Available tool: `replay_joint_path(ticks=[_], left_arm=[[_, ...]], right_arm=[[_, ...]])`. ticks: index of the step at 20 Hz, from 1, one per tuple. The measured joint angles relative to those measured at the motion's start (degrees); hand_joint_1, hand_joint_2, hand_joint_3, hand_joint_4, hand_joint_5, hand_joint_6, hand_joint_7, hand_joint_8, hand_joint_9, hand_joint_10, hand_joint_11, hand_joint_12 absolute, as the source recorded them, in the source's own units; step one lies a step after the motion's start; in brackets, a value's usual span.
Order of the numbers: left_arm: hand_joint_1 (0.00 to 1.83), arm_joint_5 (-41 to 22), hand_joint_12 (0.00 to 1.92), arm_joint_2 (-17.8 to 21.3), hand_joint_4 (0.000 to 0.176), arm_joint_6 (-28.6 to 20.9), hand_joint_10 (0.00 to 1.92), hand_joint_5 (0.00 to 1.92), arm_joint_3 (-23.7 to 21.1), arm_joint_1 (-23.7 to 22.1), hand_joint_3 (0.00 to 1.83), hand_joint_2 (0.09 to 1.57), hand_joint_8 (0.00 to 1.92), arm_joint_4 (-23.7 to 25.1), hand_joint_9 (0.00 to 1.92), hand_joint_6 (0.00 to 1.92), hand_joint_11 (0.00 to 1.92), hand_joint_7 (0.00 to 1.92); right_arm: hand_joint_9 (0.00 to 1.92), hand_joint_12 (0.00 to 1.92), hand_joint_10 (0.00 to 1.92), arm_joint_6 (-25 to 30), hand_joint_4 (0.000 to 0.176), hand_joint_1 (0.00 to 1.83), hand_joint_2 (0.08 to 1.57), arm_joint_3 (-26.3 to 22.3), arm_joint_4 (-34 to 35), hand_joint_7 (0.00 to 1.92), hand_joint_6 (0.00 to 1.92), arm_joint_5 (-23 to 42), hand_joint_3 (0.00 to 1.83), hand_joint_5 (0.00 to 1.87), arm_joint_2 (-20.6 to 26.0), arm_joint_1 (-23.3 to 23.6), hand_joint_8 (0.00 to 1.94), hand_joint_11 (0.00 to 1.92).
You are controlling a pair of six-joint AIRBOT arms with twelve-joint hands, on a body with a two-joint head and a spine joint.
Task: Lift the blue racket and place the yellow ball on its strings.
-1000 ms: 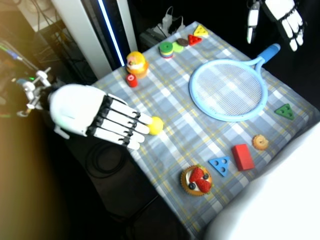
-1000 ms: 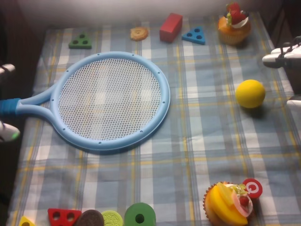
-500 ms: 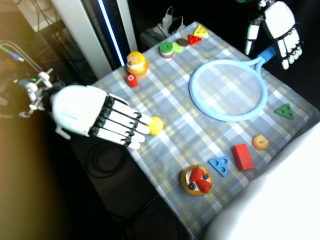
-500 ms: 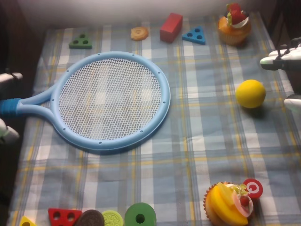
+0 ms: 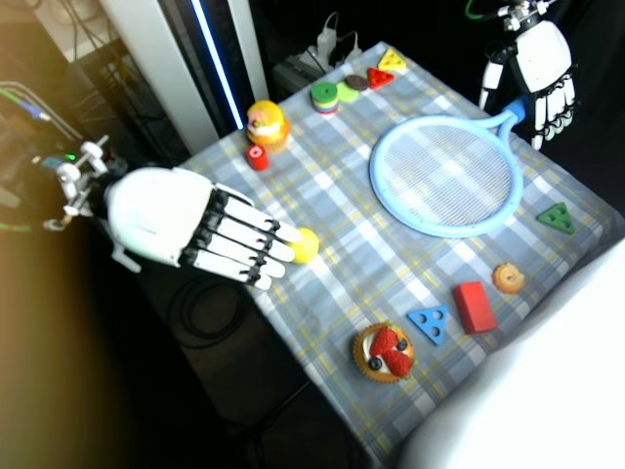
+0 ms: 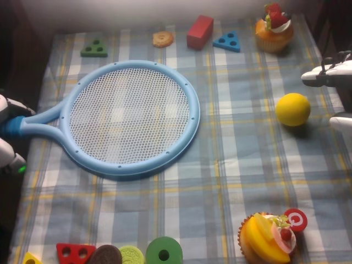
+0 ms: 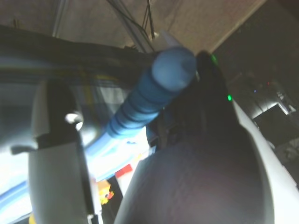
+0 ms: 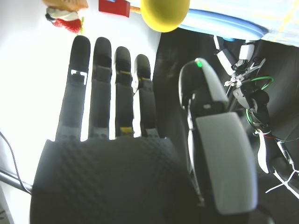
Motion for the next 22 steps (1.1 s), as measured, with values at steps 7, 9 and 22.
replay_joint_path(ticks=[7,9,22], left_arm=[[1.08,-5.55,1.92,3.37,0.0,-12.66,1.92,1.11,-6.62,0.63,0.02,1.36,1.92,10.36,1.39,1.9,1.27,1.39],[1.29,-7.63,1.92,6.49,0.0,-20.85,1.92,1.15,-10.27,2.89,0.0,1.35,1.92,15.08,1.64,1.92,1.65,1.48],[1.64,-30.71,1.9,17.49,0.176,-44.65,1.92,0.97,-29.42,10.84,0.0,1.25,1.92,39.39,1.66,1.92,1.37,1.38]], right_arm=[[0.6,0.79,0.0,0.17,0.0,0.53,1.35,0.0,0.11,0.58,0.0,-0.09,0.0,0.48,0.0,0.0,0.0,0.3],[0.61,0.8,0.0,0.28,0.0,0.53,1.36,0.0,0.35,0.58,0.0,-0.13,0.0,0.48,0.02,-0.02,0.0,0.31],[0.65,0.86,0.01,1.42,0.0,0.95,0.94,3.28,-3.37,0.58,0.0,-3.1,0.0,0.47,-2.82,5.88,0.0,0.33]])
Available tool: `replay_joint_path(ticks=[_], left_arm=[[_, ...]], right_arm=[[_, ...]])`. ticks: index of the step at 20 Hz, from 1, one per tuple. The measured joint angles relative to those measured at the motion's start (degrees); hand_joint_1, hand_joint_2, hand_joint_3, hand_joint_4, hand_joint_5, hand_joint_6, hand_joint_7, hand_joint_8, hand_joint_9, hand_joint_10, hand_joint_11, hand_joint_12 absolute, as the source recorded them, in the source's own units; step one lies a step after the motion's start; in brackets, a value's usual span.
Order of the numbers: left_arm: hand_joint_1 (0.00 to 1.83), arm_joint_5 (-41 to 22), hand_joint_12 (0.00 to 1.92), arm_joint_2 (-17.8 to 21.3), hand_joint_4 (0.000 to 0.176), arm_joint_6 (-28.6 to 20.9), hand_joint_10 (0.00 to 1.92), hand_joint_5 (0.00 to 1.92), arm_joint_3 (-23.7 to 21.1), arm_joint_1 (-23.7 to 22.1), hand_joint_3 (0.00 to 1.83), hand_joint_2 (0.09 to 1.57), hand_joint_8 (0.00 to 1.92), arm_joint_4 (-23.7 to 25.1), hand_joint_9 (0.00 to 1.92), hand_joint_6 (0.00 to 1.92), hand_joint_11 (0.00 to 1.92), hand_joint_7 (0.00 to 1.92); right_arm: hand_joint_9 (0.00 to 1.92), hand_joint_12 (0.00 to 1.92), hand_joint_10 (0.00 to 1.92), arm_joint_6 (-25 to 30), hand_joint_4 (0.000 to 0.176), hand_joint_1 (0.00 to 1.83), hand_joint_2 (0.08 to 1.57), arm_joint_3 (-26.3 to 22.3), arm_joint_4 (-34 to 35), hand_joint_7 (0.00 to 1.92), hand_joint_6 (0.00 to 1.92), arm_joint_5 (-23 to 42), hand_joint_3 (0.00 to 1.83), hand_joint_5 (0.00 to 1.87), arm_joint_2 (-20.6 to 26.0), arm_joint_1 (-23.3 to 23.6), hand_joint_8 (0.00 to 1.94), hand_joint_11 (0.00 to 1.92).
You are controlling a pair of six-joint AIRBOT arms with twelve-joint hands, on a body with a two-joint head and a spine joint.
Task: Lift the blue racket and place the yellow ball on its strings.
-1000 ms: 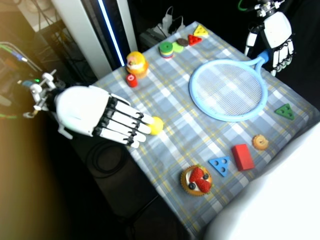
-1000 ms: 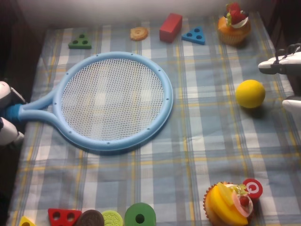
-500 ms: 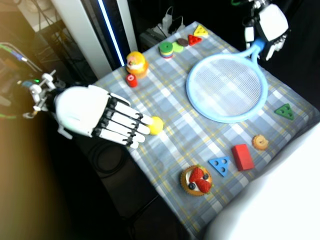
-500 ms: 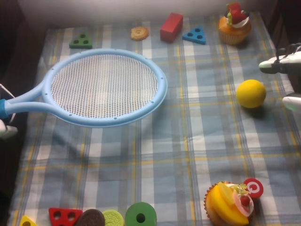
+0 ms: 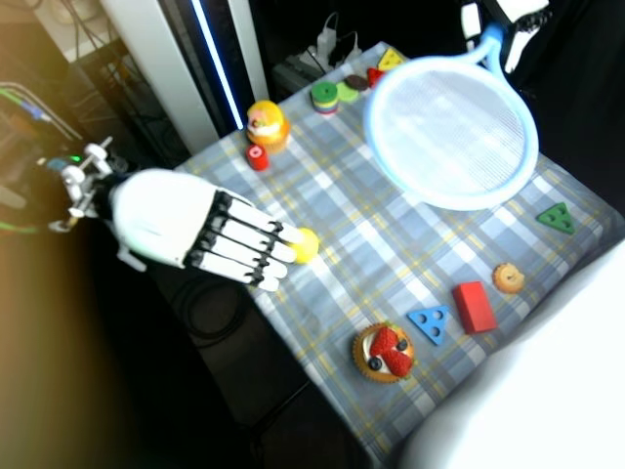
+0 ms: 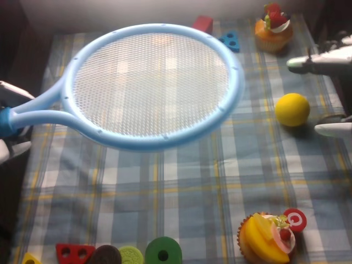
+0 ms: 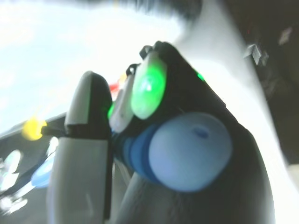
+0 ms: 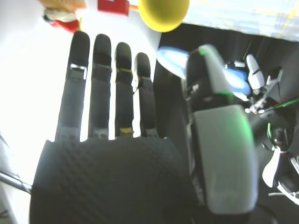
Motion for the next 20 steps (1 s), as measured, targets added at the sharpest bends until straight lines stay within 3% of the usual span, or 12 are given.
replay_joint_path(ticks=[2,4,7,8,9,10,11,12,13,14,17,20], left_arm=[[1.59,-2.25,1.92,0.11,0.176,-0.04,1.92,1.0,-1.25,0.0,0.0,1.26,1.92,1.33,1.65,1.92,1.56,1.39],[1.6,-3.65,1.85,0.5,0.176,0.0,1.92,1.04,-1.75,0.0,0.0,1.24,1.92,2.14,1.67,1.92,1.43,1.4],[1.65,-4.35,1.92,0.61,0.176,-0.09,1.92,1.0,-2.19,0.0,0.0,1.21,1.92,3.93,1.68,1.92,1.48,1.45],[1.65,-4.31,1.92,0.61,0.176,-0.07,1.92,1.0,-2.19,0.0,0.0,1.22,1.92,3.89,1.66,1.92,1.48,1.43],[1.65,-4.31,1.92,0.61,0.176,-0.04,1.92,1.0,-2.19,0.0,0.0,1.22,1.92,3.78,1.66,1.92,1.48,1.43],[1.65,-4.26,1.92,0.61,0.176,-0.04,1.92,0.96,-2.19,0.0,0.0,1.22,1.92,3.89,1.67,1.92,1.57,1.43],[1.66,-4.2,1.92,0.63,0.176,-0.07,1.92,0.92,-2.19,0.0,0.0,1.21,1.92,4.35,1.66,1.92,1.59,1.41],[1.66,-4.02,1.92,0.61,0.176,-0.07,1.92,0.92,-2.19,0.0,0.0,1.21,1.92,4.79,1.66,1.92,1.59,1.41],[1.48,-3.52,1.92,0.61,0.176,-0.07,1.92,0.91,-2.19,0.0,0.01,1.26,1.92,5.05,1.69,1.92,1.7,1.46],[1.66,-1.55,1.92,0.61,0.176,-0.09,1.92,0.8,-1.84,-0.72,0.0,1.2,1.92,5.66,1.7,1.92,1.71,1.43],[1.73,-0.59,1.92,0.61,0.176,-0.04,1.92,0.82,-1.22,-1.14,0.0,1.15,1.92,5.57,1.68,1.92,1.42,1.38],[1.71,0.81,1.9,0.52,0.176,0.0,1.92,0.87,-0.92,-1.44,0.0,1.16,1.92,5.84,1.69,1.92,1.35,1.39]], right_arm=[[0.68,0.87,0.01,1.55,0.0,1.0,0.92,2.58,-2.32,0.61,0.01,-4.39,0.0,0.5,-1.95,2.56,0.01,0.33],[0.71,0.89,0.02,1.73,0.0,1.04,0.92,4.48,-4.87,0.64,0.01,-9.22,0.0,0.52,-4.04,4.85,0.02,0.36],[0.93,1.25,0.29,1.77,0.0,1.11,0.95,7.48,-8.24,0.92,0.0,-15.61,0.0,0.73,-7.13,8.61,0.03,0.53],[1.03,1.25,0.79,1.77,0.0,1.25,1.03,8.22,-9.22,1.13,0.41,-17.42,0.01,1.09,-7.85,9.42,0.71,0.8],[1.03,1.25,0.79,2.25,0.0,1.25,1.03,8.66,-9.29,1.13,0.41,-18.05,0.01,1.09,-8.24,9.51,0.71,0.8],[1.1,1.24,0.88,2.43,0.0,1.29,1.06,9.11,-9.29,1.06,0.29,-18.27,0.0,1.25,-8.59,9.92,1.08,0.93],[1.0,1.22,1.16,2.4,0.0,1.36,1.09,9.29,-9.38,0.95,0.46,-18.25,0.0,1.12,-8.79,9.94,1.09,0.93],[1.0,1.22,1.16,2.4,0.0,1.36,1.09,9.29,-9.46,0.95,0.46,-18.43,0.0,1.12,-8.79,10.21,1.09,0.93],[0.95,1.25,1.26,2.38,0.0,1.38,1.11,9.2,-9.6,0.89,0.72,-18.58,0.0,1.01,-8.72,10.36,1.1,0.86],[0.92,1.42,1.33,1.77,0.0,1.37,1.12,6.43,-10.29,0.86,0.58,-18.1,0.0,1.09,-5.79,10.36,1.18,0.77],[0.94,1.37,1.01,1.68,0.0,1.28,1.1,3.02,-9.6,0.94,0.41,-10.93,0.0,1.17,-1.16,10.6,1.27,0.8],[1.01,1.16,0.75,1.51,0.0,1.26,1.1,0.44,-10.4,0.96,0.53,0.24,0.0,1.15,1.77,13.14,1.19,0.86]])
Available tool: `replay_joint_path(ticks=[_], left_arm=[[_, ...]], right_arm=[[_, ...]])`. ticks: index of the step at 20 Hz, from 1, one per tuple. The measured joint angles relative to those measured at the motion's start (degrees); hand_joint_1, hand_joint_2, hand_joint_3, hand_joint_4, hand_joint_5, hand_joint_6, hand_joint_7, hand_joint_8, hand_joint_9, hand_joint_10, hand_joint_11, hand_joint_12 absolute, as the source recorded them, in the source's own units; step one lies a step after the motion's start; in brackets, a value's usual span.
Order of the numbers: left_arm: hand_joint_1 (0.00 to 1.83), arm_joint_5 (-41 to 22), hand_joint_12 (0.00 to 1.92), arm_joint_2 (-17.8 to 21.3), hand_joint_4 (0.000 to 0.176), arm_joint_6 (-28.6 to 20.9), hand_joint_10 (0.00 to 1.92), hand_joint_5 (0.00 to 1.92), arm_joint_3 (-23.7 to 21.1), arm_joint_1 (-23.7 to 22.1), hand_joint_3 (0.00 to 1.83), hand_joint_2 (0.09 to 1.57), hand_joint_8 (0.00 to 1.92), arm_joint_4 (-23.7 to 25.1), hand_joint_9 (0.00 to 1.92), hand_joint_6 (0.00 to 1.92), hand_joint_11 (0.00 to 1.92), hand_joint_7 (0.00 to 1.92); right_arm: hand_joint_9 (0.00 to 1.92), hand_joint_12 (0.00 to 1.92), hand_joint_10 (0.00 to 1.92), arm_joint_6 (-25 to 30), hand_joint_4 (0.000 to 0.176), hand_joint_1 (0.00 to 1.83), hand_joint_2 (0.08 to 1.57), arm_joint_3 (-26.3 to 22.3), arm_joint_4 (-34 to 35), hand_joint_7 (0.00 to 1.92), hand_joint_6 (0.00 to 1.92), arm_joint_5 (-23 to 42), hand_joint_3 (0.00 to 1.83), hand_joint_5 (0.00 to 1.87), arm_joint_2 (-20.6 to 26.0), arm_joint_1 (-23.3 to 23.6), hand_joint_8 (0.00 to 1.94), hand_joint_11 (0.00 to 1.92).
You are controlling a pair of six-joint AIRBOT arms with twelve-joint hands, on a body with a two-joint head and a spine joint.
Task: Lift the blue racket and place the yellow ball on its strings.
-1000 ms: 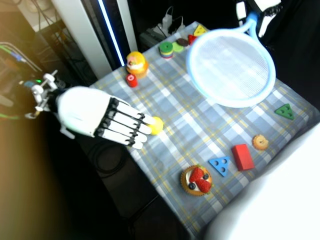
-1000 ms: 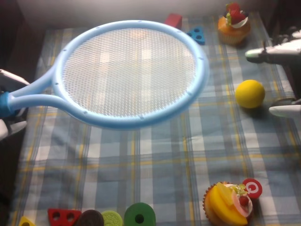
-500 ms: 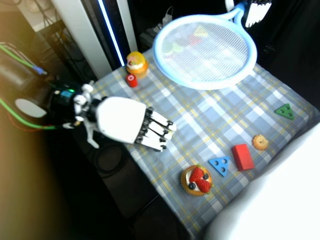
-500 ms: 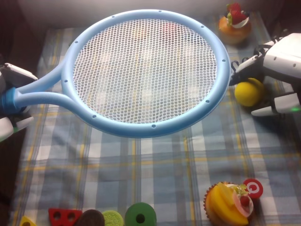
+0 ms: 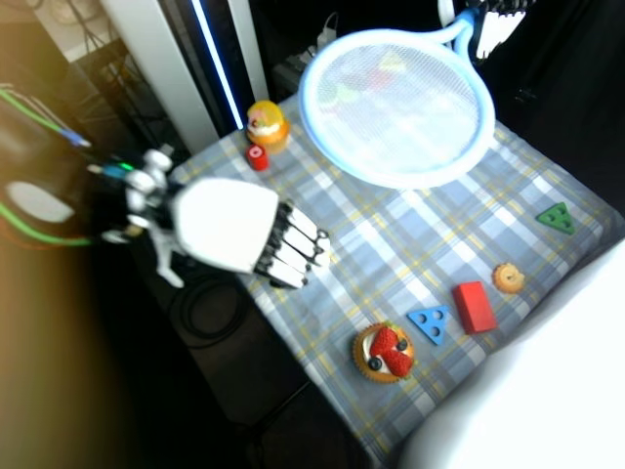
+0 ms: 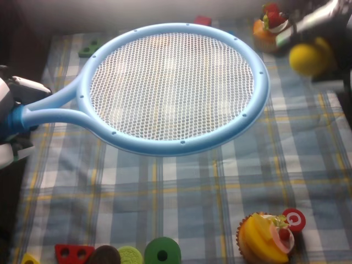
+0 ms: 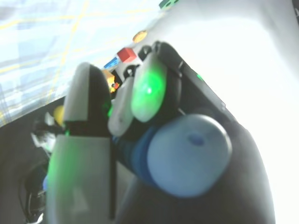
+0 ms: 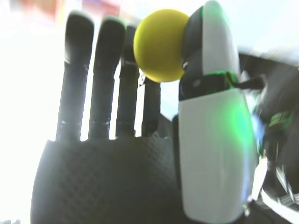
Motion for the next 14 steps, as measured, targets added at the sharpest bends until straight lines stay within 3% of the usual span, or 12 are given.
replay_joint_path(ticks=[1,2,4,7,14], left_arm=[[1.68,0.39,1.88,-0.59,0.176,0.5,1.92,0.87,0.35,-0.31,0.0,1.17,1.92,-0.02,1.69,1.92,1.33,1.39],[1.63,0.24,1.92,-2.78,0.176,5.03,1.92,0.84,1.46,-4.09,0.0,1.19,1.92,2.69,1.64,1.92,1.55,1.4],[1.63,-0.04,1.92,-2.78,0.176,5.44,1.92,0.86,1.16,-4.09,0.0,1.2,1.92,2.51,1.64,1.92,1.56,1.4],[1.58,-0.02,1.92,-2.78,0.176,6.29,1.92,0.85,1.05,-4.09,0.0,1.23,1.92,2.67,1.62,1.92,1.56,1.38],[1.55,0.04,1.92,-2.78,0.176,6.71,1.92,0.88,1.05,-4.09,0.01,1.25,1.92,2.34,1.6,1.92,1.54,1.37]], right_arm=[[1.04,1.16,0.7,0.0,0.0,1.27,1.09,-0.33,-1.4,0.96,0.43,2.19,0.0,1.18,-0.02,1.4,1.2,0.86],[0.62,1.2,0.0,6.58,0.0,0.56,1.3,-0.81,-18.38,0.6,0.0,-2.38,0.0,0.65,-3.37,8.87,0.0,0.15],[0.62,1.21,0.0,6.58,0.0,0.61,1.29,-0.81,-17.64,0.61,0.0,-2.19,0.0,0.65,-3.37,8.87,0.0,0.16],[0.58,0.99,0.0,6.21,0.0,0.58,1.3,-0.81,-16.2,0.58,0.0,-1.53,0.0,0.62,-2.78,8.87,0.0,0.19],[0.65,1.08,0.01,4.57,0.0,0.51,1.29,-1.11,-12.87,0.6,0.0,0.63,0.01,0.62,-1.92,8.57,0.0,0.24]])
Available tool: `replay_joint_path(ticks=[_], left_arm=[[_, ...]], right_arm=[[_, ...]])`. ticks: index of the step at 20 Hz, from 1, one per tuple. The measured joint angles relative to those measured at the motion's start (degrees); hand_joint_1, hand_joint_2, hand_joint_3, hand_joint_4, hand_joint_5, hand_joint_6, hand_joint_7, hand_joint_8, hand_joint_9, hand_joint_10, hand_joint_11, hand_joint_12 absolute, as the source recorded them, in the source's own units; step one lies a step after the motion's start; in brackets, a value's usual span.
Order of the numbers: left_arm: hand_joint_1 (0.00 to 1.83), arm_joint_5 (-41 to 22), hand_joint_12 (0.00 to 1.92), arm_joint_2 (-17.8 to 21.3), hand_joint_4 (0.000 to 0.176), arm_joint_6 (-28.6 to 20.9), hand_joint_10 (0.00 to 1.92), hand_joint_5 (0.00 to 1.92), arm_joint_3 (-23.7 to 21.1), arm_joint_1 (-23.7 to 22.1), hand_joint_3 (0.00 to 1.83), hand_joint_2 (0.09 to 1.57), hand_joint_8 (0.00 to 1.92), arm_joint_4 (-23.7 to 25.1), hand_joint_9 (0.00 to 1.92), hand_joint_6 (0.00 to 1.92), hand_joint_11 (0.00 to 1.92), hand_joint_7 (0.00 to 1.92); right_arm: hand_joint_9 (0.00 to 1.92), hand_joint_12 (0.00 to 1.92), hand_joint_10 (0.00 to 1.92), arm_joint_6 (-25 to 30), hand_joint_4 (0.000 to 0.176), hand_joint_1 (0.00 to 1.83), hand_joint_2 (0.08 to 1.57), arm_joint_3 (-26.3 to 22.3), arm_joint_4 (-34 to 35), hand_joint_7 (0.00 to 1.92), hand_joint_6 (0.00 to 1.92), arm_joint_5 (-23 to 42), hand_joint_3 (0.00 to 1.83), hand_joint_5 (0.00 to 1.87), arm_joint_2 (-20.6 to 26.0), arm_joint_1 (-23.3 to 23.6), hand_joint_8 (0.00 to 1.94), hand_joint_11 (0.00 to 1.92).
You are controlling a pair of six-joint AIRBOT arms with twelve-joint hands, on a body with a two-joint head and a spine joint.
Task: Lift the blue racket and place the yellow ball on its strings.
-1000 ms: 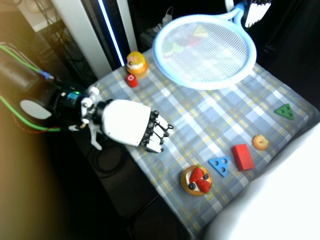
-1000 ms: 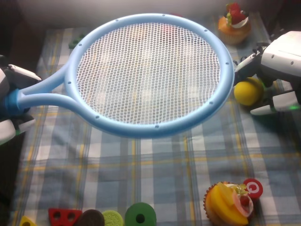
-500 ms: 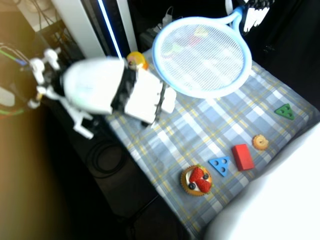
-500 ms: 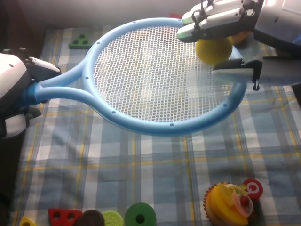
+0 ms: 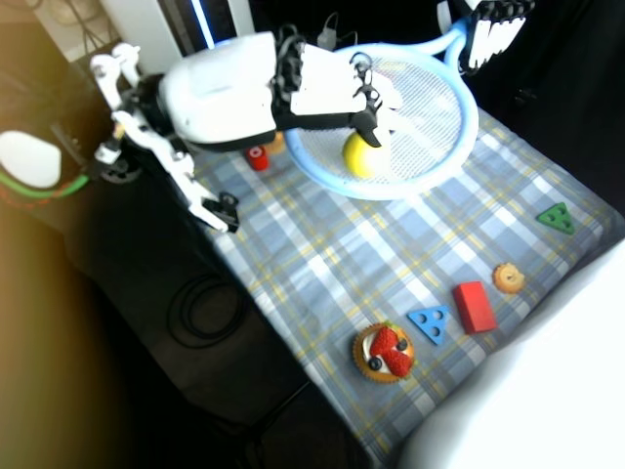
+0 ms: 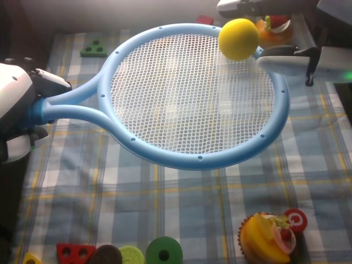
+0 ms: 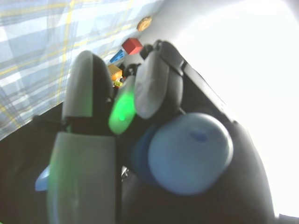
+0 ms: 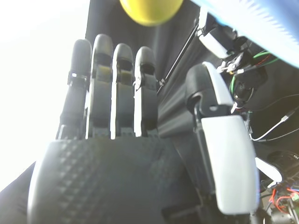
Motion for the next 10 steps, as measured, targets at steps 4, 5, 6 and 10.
replay_joint_path(ticks=[4,5,6,10], left_arm=[[1.54,1.33,1.92,-0.46,0.176,1.31,1.92,0.94,0.7,-0.5,0.0,1.24,1.92,-0.35,1.67,1.92,1.59,1.44],[1.53,1.79,1.92,-0.79,0.176,1.4,1.92,0.96,0.92,-0.66,0.0,1.24,1.92,-0.9,1.68,1.92,1.64,1.45],[1.57,2.16,1.92,-1.2,0.133,1.75,1.92,0.87,1.11,-0.66,0.0,1.2,1.92,-1.29,1.66,1.92,1.55,1.38],[1.53,4.44,1.92,-2.19,0.176,3.28,1.92,0.92,1.79,-1.2,0.0,1.24,1.92,-1.68,1.62,1.92,1.49,1.39]], right_arm=[[0.63,1.04,0.0,-0.94,0.0,0.39,1.31,-0.11,0.92,0.62,0.0,-0.04,0.01,0.63,-0.04,-0.17,0.0,0.17],[0.61,0.99,0.0,-1.11,0.0,0.35,1.33,-0.11,1.55,0.61,0.0,0.07,0.0,0.62,-0.02,-0.31,0.0,0.18],[0.64,0.92,0.0,-1.2,0.0,0.28,1.35,-0.11,2.16,0.62,0.0,0.39,0.0,0.62,0.13,-0.59,0.0,0.28],[0.68,0.98,0.0,-1.75,0.0,0.19,1.39,-0.11,3.32,0.62,0.0,0.85,0.0,0.62,0.48,-1.01,0.0,0.32]])
